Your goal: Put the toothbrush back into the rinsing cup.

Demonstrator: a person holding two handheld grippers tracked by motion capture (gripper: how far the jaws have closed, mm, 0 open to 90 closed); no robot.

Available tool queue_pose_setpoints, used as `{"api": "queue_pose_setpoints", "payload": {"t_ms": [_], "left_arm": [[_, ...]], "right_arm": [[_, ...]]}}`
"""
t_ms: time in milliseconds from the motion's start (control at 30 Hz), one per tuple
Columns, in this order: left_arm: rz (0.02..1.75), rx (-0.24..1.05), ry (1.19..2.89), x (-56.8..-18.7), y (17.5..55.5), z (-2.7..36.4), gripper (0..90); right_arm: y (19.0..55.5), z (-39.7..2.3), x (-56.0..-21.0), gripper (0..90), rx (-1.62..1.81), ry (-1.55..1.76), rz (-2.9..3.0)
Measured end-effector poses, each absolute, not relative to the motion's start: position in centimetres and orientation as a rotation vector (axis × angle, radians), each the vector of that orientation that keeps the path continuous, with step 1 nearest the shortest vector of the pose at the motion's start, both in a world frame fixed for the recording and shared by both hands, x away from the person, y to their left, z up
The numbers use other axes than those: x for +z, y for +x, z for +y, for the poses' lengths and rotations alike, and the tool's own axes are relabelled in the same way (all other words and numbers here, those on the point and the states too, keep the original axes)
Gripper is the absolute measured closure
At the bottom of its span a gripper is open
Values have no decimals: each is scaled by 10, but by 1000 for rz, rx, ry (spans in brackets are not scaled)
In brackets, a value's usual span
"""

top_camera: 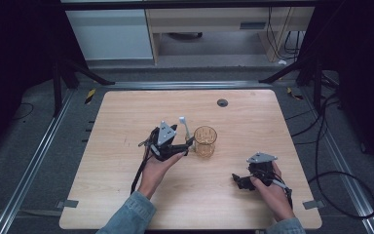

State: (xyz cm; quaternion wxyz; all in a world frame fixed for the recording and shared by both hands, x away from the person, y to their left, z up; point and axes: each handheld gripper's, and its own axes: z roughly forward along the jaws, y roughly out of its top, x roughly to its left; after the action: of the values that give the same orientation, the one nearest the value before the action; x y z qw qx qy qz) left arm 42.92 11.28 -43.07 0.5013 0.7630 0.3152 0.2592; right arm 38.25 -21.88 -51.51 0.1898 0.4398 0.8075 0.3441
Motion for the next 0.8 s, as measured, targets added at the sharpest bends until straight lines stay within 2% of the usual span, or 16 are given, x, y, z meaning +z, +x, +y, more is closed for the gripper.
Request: {"api": "queue_pose_setpoints", "payload": {"t_ms": [333, 800], "left_arm": [[831, 508, 1945, -426, 428, 126, 127], [965, 510, 2028, -415, 426, 178, 81]], "right_arm": [[383, -219, -515, 4, 967, 1236, 2270], [383, -219, -515, 3, 967, 1238, 2269]]}}
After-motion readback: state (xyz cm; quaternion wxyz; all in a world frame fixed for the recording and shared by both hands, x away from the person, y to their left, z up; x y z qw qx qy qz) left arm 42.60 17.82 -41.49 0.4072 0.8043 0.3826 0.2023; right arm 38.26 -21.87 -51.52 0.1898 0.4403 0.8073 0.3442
